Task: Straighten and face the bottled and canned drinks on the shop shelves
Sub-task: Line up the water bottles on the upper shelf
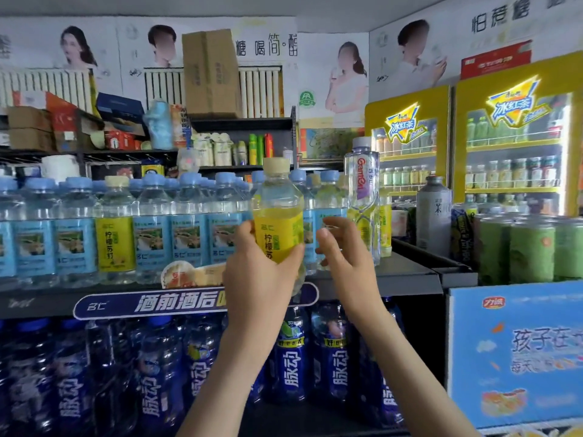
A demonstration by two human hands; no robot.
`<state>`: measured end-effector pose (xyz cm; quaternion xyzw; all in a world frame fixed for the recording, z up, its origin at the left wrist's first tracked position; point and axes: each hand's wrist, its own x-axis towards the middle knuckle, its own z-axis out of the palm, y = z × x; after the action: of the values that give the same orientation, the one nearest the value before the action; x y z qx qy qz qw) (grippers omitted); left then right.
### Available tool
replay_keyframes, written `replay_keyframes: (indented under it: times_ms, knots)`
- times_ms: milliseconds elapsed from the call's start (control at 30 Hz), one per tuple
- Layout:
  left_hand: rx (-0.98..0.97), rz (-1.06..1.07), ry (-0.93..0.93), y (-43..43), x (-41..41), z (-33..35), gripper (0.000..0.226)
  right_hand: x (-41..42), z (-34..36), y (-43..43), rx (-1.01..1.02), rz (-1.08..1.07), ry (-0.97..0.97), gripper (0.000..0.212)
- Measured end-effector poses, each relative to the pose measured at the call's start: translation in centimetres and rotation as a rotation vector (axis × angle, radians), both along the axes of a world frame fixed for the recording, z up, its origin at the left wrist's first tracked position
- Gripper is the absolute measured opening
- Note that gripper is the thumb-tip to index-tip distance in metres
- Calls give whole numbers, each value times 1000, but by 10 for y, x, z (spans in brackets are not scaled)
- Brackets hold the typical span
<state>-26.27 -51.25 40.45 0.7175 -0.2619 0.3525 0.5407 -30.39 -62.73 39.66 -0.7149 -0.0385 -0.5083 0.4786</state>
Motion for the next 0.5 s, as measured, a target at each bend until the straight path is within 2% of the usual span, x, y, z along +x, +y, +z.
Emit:
replay_keyframes:
  times_ms: [67,133,267,433,500]
  knots:
    - [39,25,-21,-17,-7,-2,53,-16,2,-1,-33,110,38,37]
    - [80,66,-37,-37,-14,-4,51,-24,3,-9,-42,102,102,39]
    - [125,-11,-71,-74,-31,-10,52,-42,6,-39,-3,-84,94,33]
    - [282,-312,-151,-112,-42,-8,65,-64,2,-88,16,-295,53,20]
    - [321,-342,-191,-117,-41,-6,63,-68,4,-111,61,-347,60,23]
